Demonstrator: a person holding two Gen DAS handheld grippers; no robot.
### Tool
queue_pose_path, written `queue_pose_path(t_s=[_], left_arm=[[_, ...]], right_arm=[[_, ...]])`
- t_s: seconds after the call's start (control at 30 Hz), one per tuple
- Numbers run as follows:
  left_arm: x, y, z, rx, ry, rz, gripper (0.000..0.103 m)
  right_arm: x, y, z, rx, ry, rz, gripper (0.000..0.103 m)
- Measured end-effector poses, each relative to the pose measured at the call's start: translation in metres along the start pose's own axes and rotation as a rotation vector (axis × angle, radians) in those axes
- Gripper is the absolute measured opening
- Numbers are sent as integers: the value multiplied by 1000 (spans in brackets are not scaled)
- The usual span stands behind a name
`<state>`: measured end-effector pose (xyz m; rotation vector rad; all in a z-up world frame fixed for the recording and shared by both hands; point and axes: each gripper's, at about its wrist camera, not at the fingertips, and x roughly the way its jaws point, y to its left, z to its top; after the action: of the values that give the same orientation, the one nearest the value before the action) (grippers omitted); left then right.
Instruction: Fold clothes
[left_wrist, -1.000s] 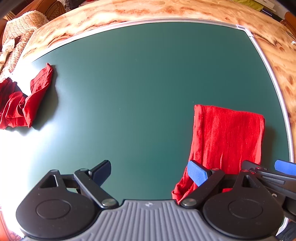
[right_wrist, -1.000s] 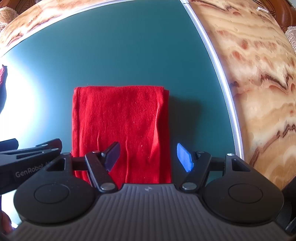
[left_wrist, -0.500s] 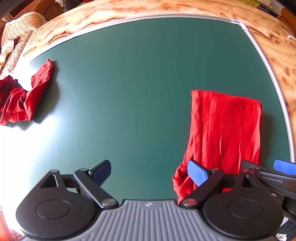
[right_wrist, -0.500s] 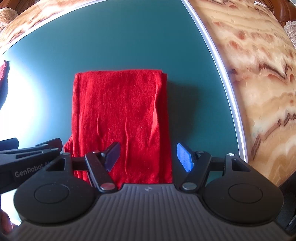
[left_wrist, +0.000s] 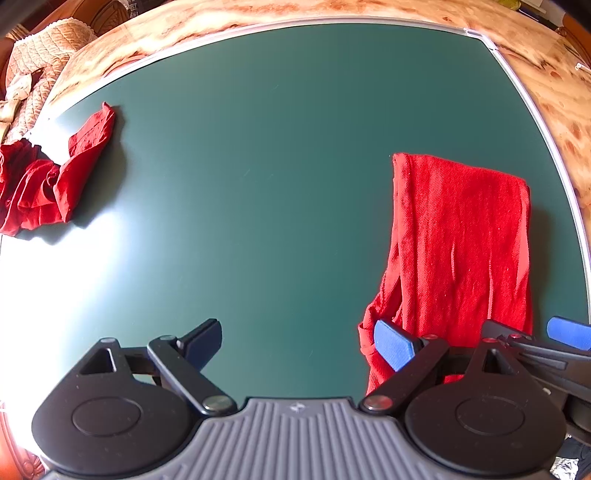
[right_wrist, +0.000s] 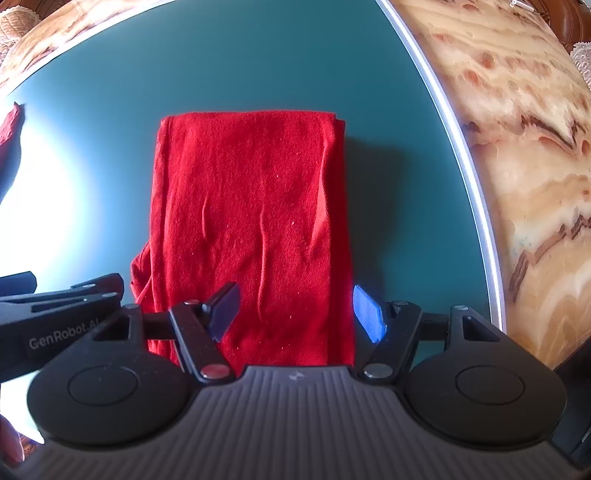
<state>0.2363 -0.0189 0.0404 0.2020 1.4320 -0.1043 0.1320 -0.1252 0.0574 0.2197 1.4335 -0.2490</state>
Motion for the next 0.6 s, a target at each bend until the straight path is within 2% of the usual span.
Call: queue_pose_path(t_s=[0.6], left_arm=[[-1, -2, -19, 1, 6, 7, 93]], right_arm=[[4, 0, -18, -2, 15, 1, 76]])
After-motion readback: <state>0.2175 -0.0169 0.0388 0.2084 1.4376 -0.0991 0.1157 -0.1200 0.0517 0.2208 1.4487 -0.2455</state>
